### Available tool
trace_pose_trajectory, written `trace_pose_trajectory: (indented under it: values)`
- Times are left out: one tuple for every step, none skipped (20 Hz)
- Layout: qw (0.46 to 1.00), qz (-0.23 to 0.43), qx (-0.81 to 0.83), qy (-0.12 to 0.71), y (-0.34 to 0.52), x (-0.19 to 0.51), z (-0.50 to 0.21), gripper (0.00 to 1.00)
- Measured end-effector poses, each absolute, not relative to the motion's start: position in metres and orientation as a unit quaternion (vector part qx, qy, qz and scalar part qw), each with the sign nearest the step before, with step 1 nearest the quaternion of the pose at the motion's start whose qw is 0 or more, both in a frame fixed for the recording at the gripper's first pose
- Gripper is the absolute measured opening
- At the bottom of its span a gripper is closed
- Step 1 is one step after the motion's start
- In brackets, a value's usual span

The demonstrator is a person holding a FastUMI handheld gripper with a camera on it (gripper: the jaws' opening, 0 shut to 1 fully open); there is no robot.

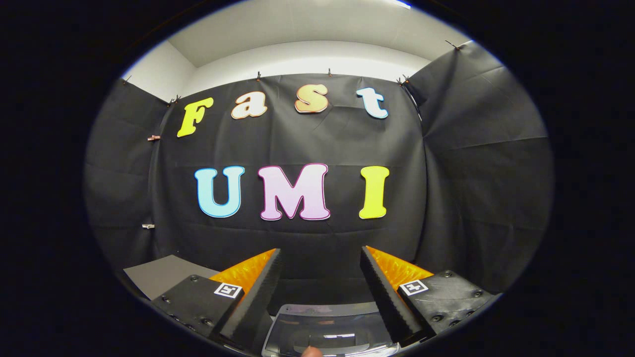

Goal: Put the clothes into the washing machine and then close the washing machine lid.

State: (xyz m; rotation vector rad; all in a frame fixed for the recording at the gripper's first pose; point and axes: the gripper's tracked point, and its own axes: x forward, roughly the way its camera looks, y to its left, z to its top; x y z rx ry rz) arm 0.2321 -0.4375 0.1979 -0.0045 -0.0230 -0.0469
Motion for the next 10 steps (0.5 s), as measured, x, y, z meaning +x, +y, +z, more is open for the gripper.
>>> trace_pose_trajectory:
  values:
    - [1.000, -0.023, -0.002, -0.010, -0.4362, 0.2316, 0.1978, 0.99]
    - [1.000, -0.023, -0.001, -0.010, -0.4350, 0.2330, 0.1975, 0.99]
    - [1.000, -0.023, 0.001, -0.008, -0.4336, 0.2331, 0.1969, 0.99]
    - [1.000, -0.023, 0.002, -0.007, -0.4327, 0.2334, 0.1952, 0.99]
    - [1.000, -0.024, 0.002, -0.006, -0.4315, 0.2331, 0.1949, 0.99]
    - [1.000, -0.024, 0.002, -0.006, -0.4308, 0.2320, 0.1948, 0.99]
    - [1.000, -0.024, 0.004, -0.006, -0.4298, 0.2319, 0.1949, 0.99]
    - [1.000, -0.023, 0.005, -0.006, -0.4282, 0.2318, 0.1949, 0.99]
    - [1.000, -0.022, 0.004, -0.006, -0.4273, 0.2319, 0.1961, 0.99]
    - [1.000, -0.023, 0.004, -0.006, -0.4279, 0.2317, 0.1948, 0.99]
